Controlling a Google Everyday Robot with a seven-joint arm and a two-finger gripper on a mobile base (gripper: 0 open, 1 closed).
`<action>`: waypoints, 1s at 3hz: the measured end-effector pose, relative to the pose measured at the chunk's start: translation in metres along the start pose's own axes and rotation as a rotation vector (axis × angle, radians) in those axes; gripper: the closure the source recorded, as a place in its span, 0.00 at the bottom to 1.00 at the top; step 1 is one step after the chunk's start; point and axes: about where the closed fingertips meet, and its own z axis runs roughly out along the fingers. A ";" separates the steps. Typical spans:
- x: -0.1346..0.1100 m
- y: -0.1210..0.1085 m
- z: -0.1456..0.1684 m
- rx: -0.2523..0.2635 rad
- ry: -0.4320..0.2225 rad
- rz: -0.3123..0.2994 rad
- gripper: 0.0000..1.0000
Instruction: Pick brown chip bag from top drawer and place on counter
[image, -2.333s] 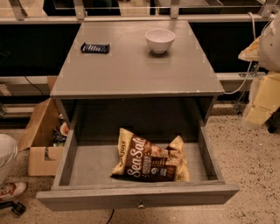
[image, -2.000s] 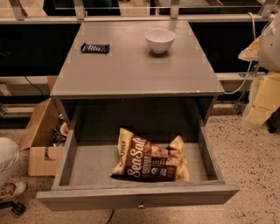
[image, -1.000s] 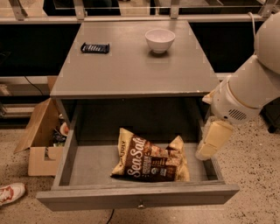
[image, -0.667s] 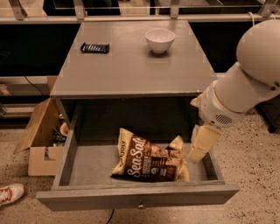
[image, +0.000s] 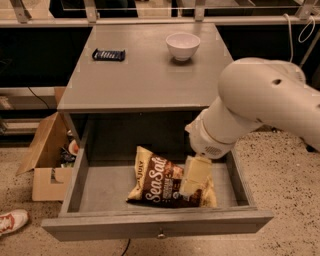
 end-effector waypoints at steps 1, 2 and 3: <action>-0.011 -0.003 0.035 0.003 0.008 0.000 0.00; -0.011 -0.017 0.059 0.032 0.017 0.015 0.00; -0.006 -0.028 0.080 0.041 0.021 0.030 0.00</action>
Offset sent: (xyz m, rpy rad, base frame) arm 0.0538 0.0316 -0.0745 -0.0284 -0.0525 -0.0665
